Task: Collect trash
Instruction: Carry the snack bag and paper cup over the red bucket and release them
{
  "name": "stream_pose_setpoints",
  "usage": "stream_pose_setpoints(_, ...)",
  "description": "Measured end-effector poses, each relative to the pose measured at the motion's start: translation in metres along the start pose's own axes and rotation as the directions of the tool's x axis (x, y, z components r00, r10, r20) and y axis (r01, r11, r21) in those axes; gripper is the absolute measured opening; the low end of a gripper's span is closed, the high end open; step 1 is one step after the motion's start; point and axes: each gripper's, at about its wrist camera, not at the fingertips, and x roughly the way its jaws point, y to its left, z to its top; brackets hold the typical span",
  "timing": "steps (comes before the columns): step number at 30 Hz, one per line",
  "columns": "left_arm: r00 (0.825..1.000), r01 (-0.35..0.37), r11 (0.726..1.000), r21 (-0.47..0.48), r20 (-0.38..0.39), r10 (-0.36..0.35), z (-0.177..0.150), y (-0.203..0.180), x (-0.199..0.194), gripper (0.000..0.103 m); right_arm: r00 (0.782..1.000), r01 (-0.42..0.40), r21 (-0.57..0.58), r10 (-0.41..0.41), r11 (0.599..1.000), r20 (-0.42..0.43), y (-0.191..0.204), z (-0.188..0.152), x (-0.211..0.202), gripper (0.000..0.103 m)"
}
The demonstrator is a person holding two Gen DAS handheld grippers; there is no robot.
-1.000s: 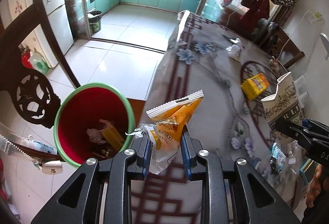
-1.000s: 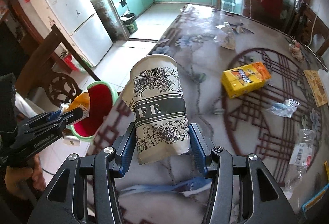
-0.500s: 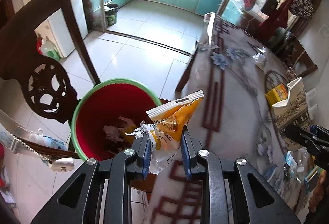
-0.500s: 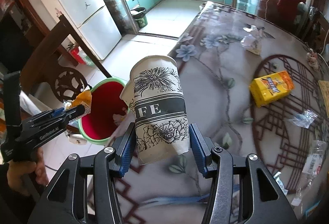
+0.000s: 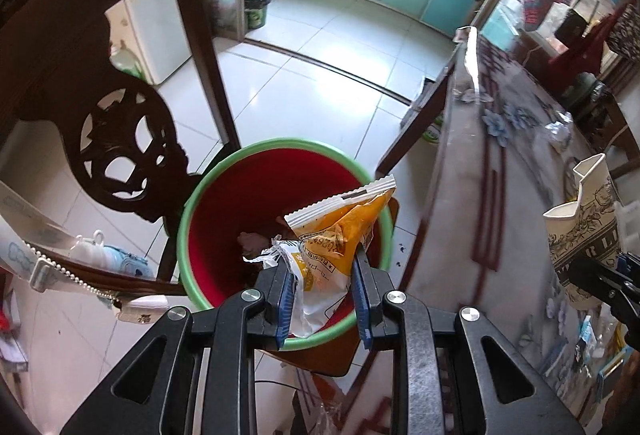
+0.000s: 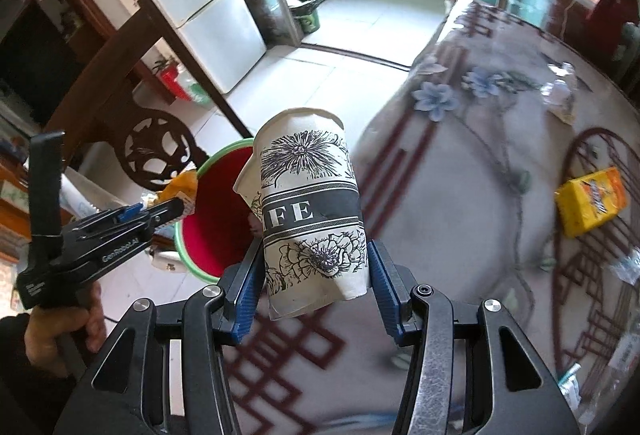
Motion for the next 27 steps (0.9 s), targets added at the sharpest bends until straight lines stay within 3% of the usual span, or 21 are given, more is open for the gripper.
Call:
stream_pose_setpoints(14, 0.995, -0.072, 0.996, -0.056, -0.066, 0.069, 0.009, 0.042, 0.039, 0.023, 0.997, -0.059, -0.053, 0.056, 0.997, -0.054, 0.036, 0.020, 0.042, 0.049)
stream_pose_setpoints(27, 0.993, -0.082, 0.994, -0.072, -0.095, 0.075, 0.013, 0.052, 0.054, 0.023, 0.994, -0.076, -0.088, 0.069, 0.993, -0.083, 0.047, 0.027, 0.056, 0.049)
